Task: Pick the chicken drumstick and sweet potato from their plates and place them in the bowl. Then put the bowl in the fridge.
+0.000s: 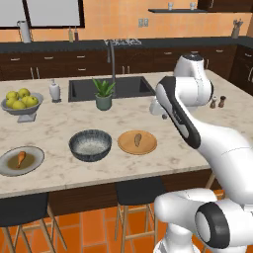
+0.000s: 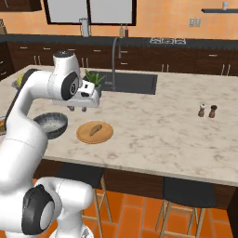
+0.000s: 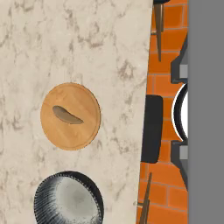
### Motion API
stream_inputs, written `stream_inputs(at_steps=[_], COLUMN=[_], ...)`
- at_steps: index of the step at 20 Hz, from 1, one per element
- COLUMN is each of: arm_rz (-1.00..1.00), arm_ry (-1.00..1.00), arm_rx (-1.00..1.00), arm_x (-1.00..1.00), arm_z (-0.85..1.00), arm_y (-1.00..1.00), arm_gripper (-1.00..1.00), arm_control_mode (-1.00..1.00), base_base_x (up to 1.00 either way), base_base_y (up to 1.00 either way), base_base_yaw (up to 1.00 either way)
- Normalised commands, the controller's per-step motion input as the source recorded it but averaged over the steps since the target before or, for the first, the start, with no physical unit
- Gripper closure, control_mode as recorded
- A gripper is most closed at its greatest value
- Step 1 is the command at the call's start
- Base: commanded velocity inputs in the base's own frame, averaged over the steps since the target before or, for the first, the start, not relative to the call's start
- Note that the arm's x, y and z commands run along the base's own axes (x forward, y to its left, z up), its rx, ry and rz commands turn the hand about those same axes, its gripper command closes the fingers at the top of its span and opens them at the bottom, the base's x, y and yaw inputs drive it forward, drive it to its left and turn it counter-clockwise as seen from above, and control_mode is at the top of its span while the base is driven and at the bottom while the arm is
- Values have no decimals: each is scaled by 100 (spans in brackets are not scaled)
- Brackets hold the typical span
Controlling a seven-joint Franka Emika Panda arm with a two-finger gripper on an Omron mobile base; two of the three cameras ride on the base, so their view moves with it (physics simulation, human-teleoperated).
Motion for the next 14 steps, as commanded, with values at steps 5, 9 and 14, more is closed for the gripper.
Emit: stream_inputs(at_steps=[5,9,14], arm_rz=[-1,-32,-16], arm_ry=[-5,11,19], arm_rx=[0,7,5], arm_x=[-49,19,63], arm_z=[-16,-50,-51], arm_y=[3,0,14], arm_gripper=[-100,-100,-100], arm_control_mode=[-100,-100,-100], base_base_x=[0,0,0], base_base_y=[0,0,0], base_base_yaw=[0,0,0])
